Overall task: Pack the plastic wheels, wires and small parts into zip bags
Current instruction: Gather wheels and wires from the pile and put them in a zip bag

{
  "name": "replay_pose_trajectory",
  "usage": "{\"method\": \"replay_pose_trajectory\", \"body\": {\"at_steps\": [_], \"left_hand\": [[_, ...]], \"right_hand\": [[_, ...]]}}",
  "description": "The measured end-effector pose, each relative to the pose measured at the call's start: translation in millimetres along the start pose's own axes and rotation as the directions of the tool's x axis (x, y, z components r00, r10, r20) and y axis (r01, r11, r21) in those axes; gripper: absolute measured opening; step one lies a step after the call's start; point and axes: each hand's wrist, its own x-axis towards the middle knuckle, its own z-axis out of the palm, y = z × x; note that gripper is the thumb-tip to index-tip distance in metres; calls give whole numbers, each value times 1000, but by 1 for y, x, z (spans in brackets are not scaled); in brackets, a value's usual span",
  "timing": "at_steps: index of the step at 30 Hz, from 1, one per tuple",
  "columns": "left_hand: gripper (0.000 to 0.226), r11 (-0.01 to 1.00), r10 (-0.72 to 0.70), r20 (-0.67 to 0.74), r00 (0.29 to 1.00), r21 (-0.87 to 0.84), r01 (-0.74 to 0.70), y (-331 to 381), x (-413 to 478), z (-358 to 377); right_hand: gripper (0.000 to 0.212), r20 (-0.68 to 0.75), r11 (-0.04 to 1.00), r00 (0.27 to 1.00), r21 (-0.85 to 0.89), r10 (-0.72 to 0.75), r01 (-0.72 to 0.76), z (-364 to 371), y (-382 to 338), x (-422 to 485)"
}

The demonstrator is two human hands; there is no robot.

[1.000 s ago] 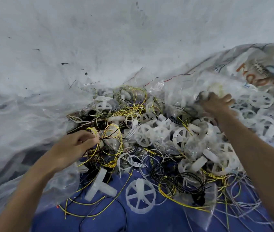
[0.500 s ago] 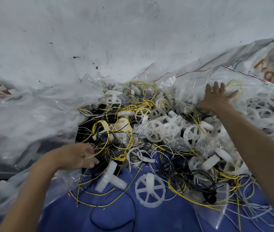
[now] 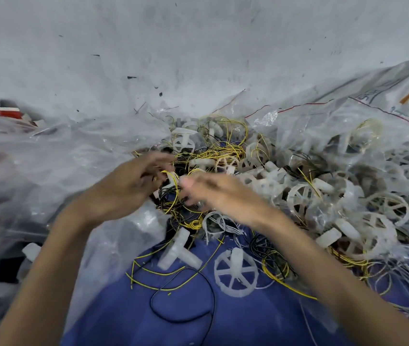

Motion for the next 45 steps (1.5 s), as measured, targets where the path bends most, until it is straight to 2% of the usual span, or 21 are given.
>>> {"method": "replay_pose_trajectory", "body": {"at_steps": [2, 5, 6, 9, 11, 12, 14, 16, 19, 22, 26, 28, 30, 32, 33, 35, 37, 40, 41, 43, 45], "left_hand": [[48, 989, 101, -157, 982, -94, -116, 18, 2, 8], [40, 956, 92, -251, 964, -248, -156, 32, 4, 19], [40, 959, 79, -233, 969, -247, -138, 32, 4, 18], [62, 984, -77, -117, 990, -171, 56, 23, -1, 1], [83, 972, -183, 75, 980, -136, 192, 15, -5, -8], [82, 968, -209, 152, 966, -107, 226, 12, -6, -8], [49, 979, -191, 183, 964, -36, 201, 7, -5, -2], [22, 992, -120, 127, 985, 47, 115, 9, -2, 6], [22, 990, -33, 62, 998, 136, 24, 10, -1, 9], [21, 994, -5, -80, 997, 109, 13, 8, -2, 2], [17, 990, -4, -274, 962, -135, -34, 7, -3, -8], [14, 978, -24, -312, 950, -203, -42, 10, -3, -7], [14, 915, -71, -270, 960, -401, -46, 14, -3, -2], [23, 781, -98, -172, 980, -623, -31, 17, -3, 3], [27, 744, -94, -157, 983, -667, -36, 19, -4, 4], [29, 762, -93, -210, 973, -644, -66, 22, -5, 8], [40, 832, -83, -291, 953, -546, -94, 23, -4, 10], [42, 916, -19, -287, 958, -389, -98, 17, -3, 5], [41, 936, -23, -264, 964, -345, -72, 15, -3, 4], [40, 962, -88, -246, 965, -271, 18, 15, -3, 2], [47, 989, -114, -350, 930, -128, 74, 18, -3, 1]], "right_hand": [[36, 96, 997, 993, -27, -75, 78, 33, -6, -8], [13, -14, 985, 985, -28, -169, 169, 45, -8, -11], [5, -67, 988, 986, 21, -154, 156, 39, -6, -10], [12, -298, 972, 955, 223, -9, 79, 3, -1, -10], [14, -446, 973, 894, 219, 38, 68, -18, 10, -9], [18, -504, 981, 863, 181, 30, 71, -25, 15, -9], [27, -593, 992, 805, 81, -33, 100, -31, 20, -10], [32, -650, 990, 748, -47, -133, 135, -33, 24, -10], [40, -696, 976, 687, -105, -209, 190, -42, 28, -15], [42, -741, 981, 652, -46, -160, 189, -58, 28, -22], [46, -712, 994, 701, 102, 50, 33, -73, 35, -28], [45, -692, 980, 712, 197, 119, 28, -72, 36, -27], [42, -683, 942, 714, 320, 153, 104, -68, 36, -25], [39, -677, 910, 717, 385, 164, 155, -64, 34, -22], [38, -674, 907, 720, 391, 166, 157, -62, 34, -20], [36, -671, 892, 718, 420, 183, 165, -57, 35, -17], [30, -669, 842, 706, 502, 231, 200, -53, 36, -14], [26, -678, 791, 673, 568, 295, 226, -51, 37, -11], [25, -666, 791, 687, 571, 290, 220, -51, 38, -12], [25, -588, 822, 768, 549, 255, 148, -51, 39, -12], [34, -484, 903, 837, 429, 256, -28, -49, 39, -13]]}}
